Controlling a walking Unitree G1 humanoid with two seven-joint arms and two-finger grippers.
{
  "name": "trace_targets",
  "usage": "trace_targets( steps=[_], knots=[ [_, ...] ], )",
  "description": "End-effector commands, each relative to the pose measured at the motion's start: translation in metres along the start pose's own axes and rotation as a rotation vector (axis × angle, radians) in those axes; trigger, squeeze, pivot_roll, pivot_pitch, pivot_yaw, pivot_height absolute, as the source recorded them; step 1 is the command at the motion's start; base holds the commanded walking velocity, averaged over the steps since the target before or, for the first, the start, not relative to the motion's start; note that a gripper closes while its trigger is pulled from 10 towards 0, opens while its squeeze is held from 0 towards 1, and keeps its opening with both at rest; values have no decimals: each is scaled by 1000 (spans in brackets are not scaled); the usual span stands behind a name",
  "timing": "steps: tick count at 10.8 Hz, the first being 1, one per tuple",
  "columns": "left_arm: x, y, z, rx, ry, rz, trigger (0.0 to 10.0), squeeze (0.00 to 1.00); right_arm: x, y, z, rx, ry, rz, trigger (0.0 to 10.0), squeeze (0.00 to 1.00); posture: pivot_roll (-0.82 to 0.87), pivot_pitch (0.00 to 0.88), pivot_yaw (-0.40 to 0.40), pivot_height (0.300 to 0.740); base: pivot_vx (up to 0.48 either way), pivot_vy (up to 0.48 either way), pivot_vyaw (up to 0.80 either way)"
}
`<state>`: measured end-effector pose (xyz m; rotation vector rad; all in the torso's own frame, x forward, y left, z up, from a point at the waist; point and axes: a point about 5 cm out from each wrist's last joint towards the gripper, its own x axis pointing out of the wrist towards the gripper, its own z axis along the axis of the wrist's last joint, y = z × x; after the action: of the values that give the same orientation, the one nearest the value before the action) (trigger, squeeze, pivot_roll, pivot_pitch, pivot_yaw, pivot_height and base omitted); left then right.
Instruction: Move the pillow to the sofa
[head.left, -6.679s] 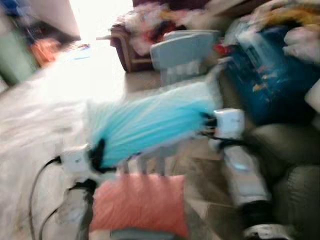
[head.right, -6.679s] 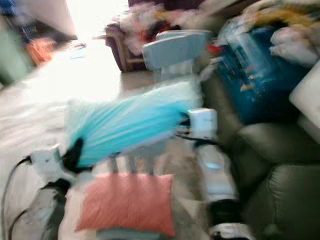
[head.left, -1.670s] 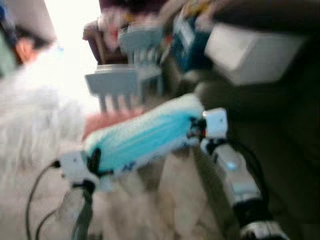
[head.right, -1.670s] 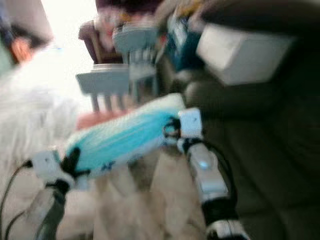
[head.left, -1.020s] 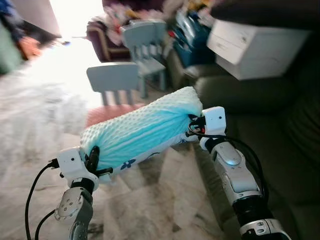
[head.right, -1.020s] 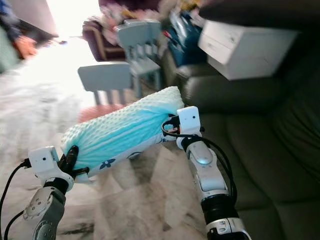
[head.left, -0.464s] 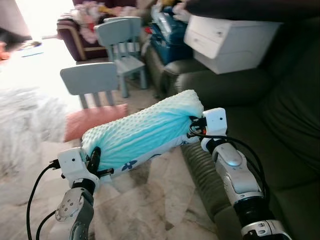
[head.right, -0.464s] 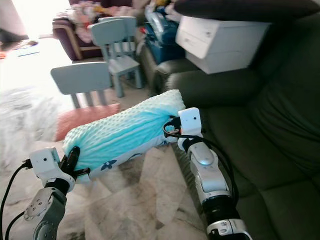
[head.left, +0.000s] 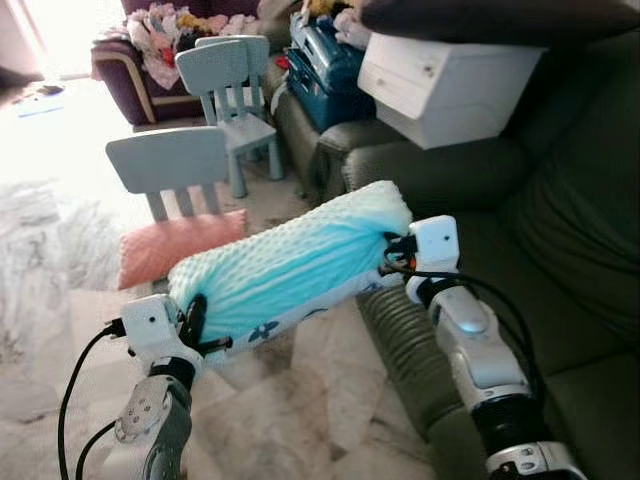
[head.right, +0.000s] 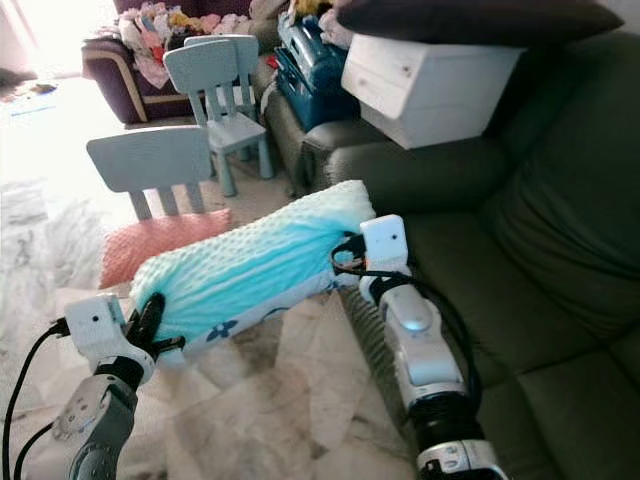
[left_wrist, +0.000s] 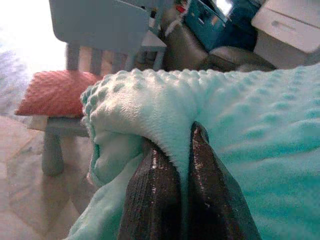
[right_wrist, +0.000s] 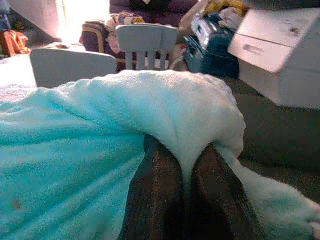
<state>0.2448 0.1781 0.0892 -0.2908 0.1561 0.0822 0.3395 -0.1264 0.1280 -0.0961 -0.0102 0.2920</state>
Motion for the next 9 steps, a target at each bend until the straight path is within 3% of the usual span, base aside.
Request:
trace_targets(
  steps=[1, 9],
  knots=[
    [-2, 8, 3, 10, -12, 31, 10000, 0, 1, -1, 10, 4, -41, -7, 10000, 0, -195, 0, 42, 740, 0, 356, 0],
    [-1, 8, 3, 13, -10, 30, 10000, 0, 2, -2, 11, 3, -42, -10, 10000, 0, -196, 0, 44, 740, 0, 310, 0]
  ],
)
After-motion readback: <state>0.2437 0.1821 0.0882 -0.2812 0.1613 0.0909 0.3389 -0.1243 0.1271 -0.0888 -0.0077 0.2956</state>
